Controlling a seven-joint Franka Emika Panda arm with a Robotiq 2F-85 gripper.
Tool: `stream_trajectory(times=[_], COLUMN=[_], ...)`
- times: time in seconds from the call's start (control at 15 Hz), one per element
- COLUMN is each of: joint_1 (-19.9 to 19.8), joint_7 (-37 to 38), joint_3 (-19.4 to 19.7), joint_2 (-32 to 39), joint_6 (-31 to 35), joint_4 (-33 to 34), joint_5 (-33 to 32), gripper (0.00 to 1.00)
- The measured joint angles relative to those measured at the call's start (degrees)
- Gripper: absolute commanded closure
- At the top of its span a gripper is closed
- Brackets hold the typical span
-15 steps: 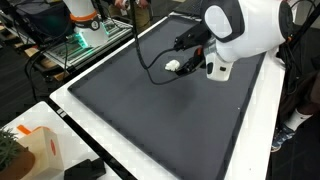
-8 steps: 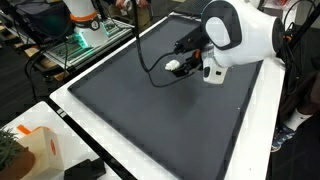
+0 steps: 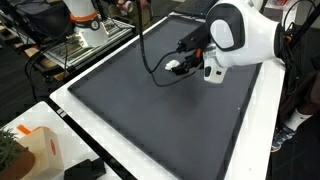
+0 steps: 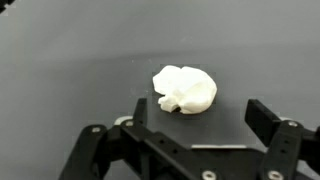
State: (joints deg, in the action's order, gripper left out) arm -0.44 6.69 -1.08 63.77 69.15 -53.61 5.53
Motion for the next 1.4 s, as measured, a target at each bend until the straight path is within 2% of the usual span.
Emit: stream_trajectory(times=[0.33, 0.47, 0.87, 1.2, 1.4], joint_1=[0.18, -0.08, 0.52, 4.25, 6.43], joint_7=[0.19, 0.58, 8.63, 8.83, 7.4], joint_3=[0.01, 0.01, 0.02, 0.15, -0.19], joint_2=[1.26, -0.32, -12.78, -22.2, -27.8], joint_6=[-2.26, -0.76, 18.98, 32.89, 37.25], joint_4=[2.39, 2.03, -10.53, -22.9, -30.75], joint_5=[0.0, 0.26, 2.09, 0.55, -0.68], gripper=[0.0, 0.0, 0.0, 0.0, 0.0])
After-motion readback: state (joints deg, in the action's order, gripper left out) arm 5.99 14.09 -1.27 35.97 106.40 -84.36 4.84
